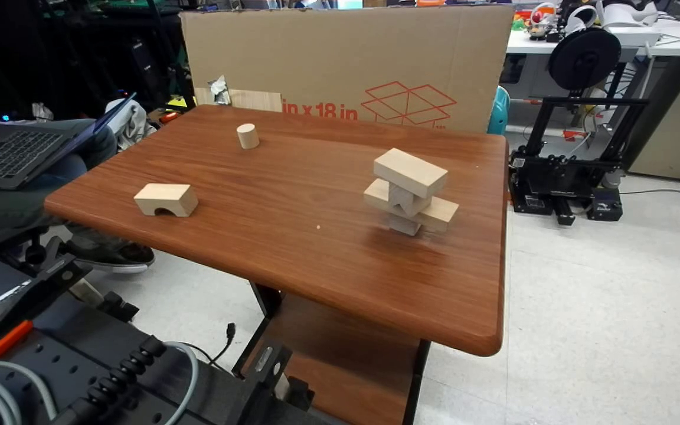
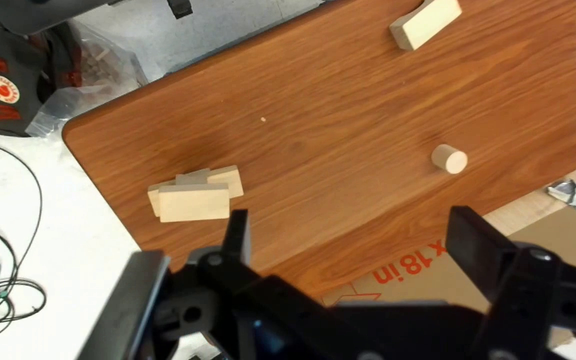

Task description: Pick up the wooden cuboid and put it on the table.

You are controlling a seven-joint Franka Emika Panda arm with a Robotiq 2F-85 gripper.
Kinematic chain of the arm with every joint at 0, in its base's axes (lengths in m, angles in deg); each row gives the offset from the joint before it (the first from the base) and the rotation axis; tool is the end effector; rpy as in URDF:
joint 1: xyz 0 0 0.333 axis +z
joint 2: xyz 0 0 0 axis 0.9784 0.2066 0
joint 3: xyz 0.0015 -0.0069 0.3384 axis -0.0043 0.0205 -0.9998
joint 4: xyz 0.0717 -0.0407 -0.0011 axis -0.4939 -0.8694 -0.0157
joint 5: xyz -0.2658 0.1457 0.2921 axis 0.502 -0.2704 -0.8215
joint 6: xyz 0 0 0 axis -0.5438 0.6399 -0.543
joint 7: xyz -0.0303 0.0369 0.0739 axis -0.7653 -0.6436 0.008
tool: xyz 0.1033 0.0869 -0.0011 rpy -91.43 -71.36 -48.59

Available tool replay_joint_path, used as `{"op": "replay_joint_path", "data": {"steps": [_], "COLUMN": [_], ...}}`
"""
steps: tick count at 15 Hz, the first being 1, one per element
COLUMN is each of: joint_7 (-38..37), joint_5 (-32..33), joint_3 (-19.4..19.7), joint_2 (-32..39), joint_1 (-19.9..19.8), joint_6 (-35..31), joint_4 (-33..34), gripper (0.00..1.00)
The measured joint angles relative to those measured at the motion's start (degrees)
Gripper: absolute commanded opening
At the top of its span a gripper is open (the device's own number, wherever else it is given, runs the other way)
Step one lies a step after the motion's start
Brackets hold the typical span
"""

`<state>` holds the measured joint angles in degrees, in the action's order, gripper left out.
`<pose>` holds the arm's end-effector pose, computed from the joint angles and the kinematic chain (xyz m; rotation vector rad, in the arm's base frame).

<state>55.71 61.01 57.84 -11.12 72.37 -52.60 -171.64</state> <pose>0.4879 -0.1206 0.3750 -2.9093 0.4796 -0.1430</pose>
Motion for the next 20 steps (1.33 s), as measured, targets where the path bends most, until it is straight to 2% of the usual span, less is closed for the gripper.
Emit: {"op": "replay_joint_path", "data": {"steps": [5, 12, 20], "joint_7": [-0.6, -1.4, -7.6], "joint_5": [0.1, 0.9, 10.5], "joint_3": [0.0, 0.0, 1.5], "joint_2": [8.6, 15.0, 19.3], "joint_1": [-0.1, -1.3, -2.7], "joint_6": [-6.7, -9.3, -9.6], "joint_4": [1.2, 3.3, 5.6], "gripper": [1.0, 1.0, 1.0]}}
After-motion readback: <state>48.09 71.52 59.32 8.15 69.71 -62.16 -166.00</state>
